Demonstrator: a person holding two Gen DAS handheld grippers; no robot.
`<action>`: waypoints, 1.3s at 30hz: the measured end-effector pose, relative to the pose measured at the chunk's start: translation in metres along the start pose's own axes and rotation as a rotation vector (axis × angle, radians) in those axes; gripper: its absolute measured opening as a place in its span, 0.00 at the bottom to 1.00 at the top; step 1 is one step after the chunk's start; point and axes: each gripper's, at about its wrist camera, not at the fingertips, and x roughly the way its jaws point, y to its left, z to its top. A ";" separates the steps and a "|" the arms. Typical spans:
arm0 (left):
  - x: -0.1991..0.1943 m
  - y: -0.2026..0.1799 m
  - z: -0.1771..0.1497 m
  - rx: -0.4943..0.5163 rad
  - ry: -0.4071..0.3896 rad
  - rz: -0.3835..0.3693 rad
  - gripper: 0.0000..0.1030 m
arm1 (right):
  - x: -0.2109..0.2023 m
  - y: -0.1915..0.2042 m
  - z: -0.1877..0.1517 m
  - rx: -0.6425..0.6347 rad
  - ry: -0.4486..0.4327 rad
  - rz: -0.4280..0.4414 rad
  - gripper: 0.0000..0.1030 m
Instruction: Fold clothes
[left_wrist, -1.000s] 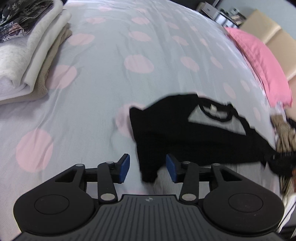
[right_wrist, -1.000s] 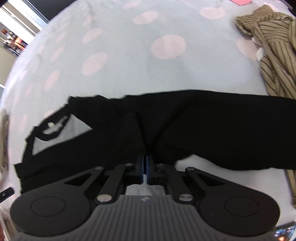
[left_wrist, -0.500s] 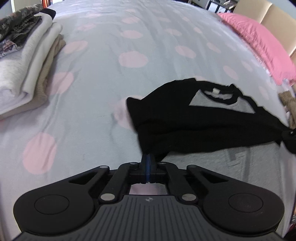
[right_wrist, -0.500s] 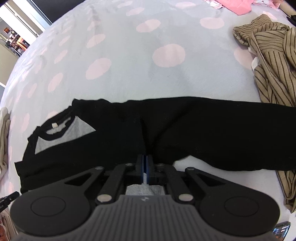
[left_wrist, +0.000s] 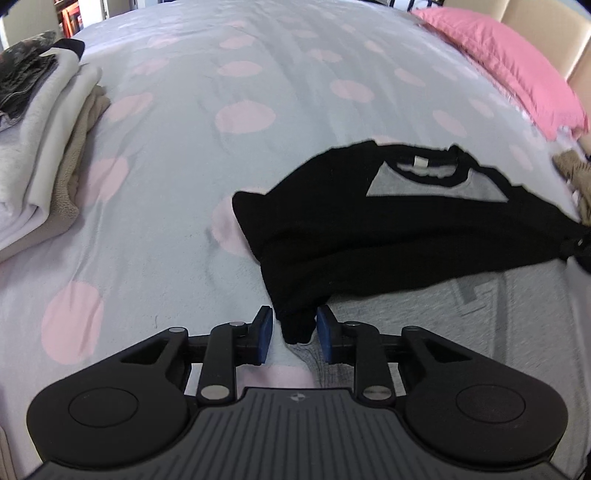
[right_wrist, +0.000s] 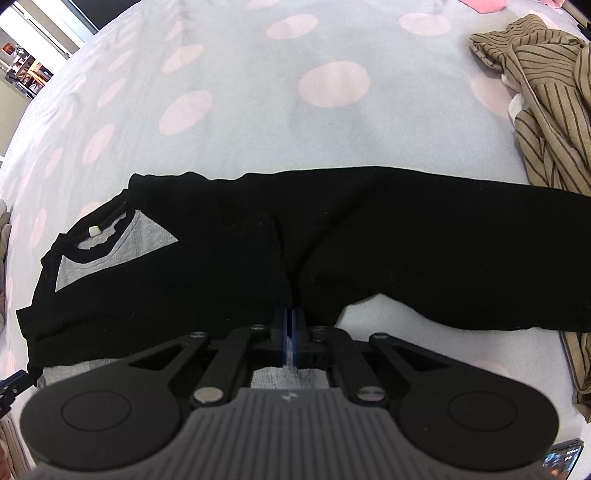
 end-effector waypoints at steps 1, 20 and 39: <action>0.003 -0.001 0.000 0.009 -0.001 0.011 0.23 | 0.000 0.000 0.000 0.002 -0.001 0.001 0.03; 0.014 -0.015 -0.009 0.221 0.055 0.130 0.04 | 0.007 -0.008 0.000 0.025 0.006 -0.039 0.02; -0.057 0.006 0.025 -0.069 -0.081 0.010 0.31 | -0.070 -0.054 0.017 0.029 -0.172 -0.112 0.17</action>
